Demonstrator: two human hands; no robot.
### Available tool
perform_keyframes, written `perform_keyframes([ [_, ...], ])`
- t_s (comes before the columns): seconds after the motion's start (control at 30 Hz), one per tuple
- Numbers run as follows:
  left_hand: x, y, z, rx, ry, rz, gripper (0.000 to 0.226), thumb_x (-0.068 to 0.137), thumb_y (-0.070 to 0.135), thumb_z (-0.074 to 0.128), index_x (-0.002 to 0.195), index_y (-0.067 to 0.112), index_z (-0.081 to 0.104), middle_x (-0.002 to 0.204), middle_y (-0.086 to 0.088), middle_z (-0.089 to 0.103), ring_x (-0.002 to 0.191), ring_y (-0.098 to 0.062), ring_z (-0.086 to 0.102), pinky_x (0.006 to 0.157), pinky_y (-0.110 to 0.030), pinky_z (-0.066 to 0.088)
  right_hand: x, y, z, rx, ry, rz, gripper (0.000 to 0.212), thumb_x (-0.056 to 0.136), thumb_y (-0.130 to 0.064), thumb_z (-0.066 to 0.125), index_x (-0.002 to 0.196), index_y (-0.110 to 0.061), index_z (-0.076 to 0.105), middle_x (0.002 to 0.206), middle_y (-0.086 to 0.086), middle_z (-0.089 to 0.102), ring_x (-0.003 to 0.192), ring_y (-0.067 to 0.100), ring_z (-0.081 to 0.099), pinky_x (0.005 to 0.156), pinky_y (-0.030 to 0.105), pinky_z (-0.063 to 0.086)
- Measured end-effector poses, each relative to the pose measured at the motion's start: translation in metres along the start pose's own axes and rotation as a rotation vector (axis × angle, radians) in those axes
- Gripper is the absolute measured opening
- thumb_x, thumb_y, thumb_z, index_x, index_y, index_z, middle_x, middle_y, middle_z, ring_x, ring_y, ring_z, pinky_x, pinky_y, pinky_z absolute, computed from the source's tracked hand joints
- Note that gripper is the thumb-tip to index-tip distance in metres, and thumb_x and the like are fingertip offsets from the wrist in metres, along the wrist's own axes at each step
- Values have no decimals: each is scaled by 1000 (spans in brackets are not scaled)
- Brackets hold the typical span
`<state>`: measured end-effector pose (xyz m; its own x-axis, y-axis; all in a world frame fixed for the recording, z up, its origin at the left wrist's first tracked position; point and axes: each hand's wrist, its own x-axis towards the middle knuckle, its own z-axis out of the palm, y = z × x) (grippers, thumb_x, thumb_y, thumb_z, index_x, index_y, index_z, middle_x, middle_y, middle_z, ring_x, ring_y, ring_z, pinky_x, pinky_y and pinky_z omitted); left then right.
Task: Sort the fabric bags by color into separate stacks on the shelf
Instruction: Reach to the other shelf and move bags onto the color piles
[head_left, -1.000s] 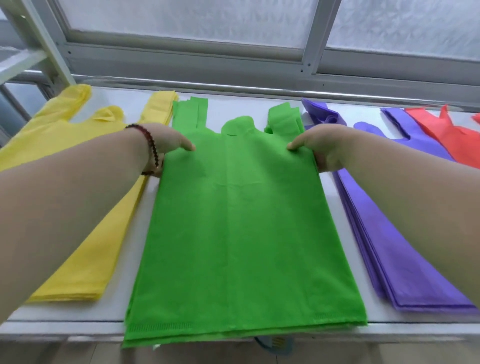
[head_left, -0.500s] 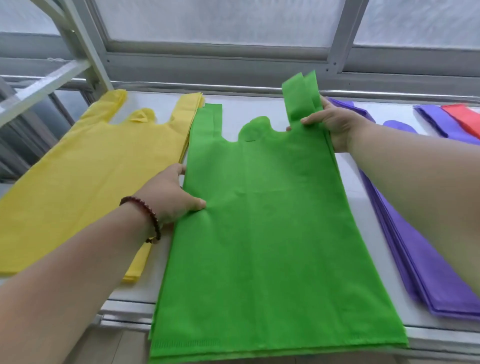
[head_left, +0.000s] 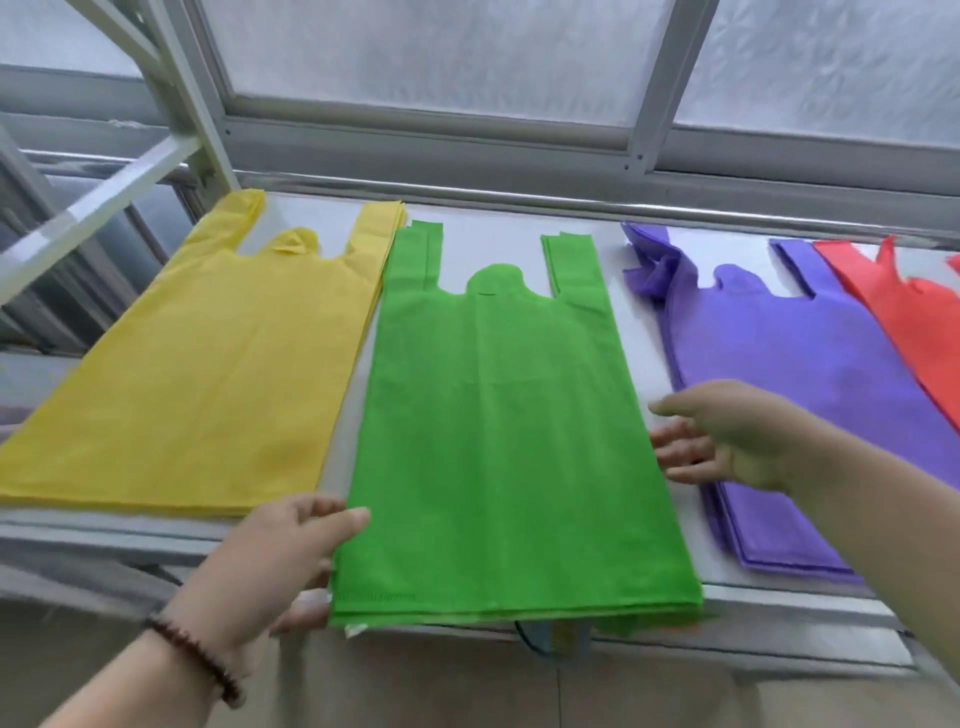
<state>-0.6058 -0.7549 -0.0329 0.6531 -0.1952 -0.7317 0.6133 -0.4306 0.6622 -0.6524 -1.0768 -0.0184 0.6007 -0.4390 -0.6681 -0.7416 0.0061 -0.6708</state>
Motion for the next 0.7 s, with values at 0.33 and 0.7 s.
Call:
perform_keyframes([
  [0.33, -13, -34, 11, -372, -182, -272, 45, 91, 29, 55, 131, 18, 37, 133, -24, 51, 62, -30, 72, 34, -28, 51, -81, 85, 48, -440, 318, -96, 40, 92, -31, 53, 120, -2, 51, 110, 15, 57, 100, 29, 55, 83, 33, 43],
  [0.7, -16, -16, 12, -392, -242, -318, 30, 91, 22, 58, 110, 0, 48, 70, -26, 70, 43, -28, 66, 30, -29, 49, -71, 72, 69, -255, 322, -55, 30, 87, -24, 55, 97, 2, 66, 94, 18, 66, 88, 30, 62, 75, 34, 48],
])
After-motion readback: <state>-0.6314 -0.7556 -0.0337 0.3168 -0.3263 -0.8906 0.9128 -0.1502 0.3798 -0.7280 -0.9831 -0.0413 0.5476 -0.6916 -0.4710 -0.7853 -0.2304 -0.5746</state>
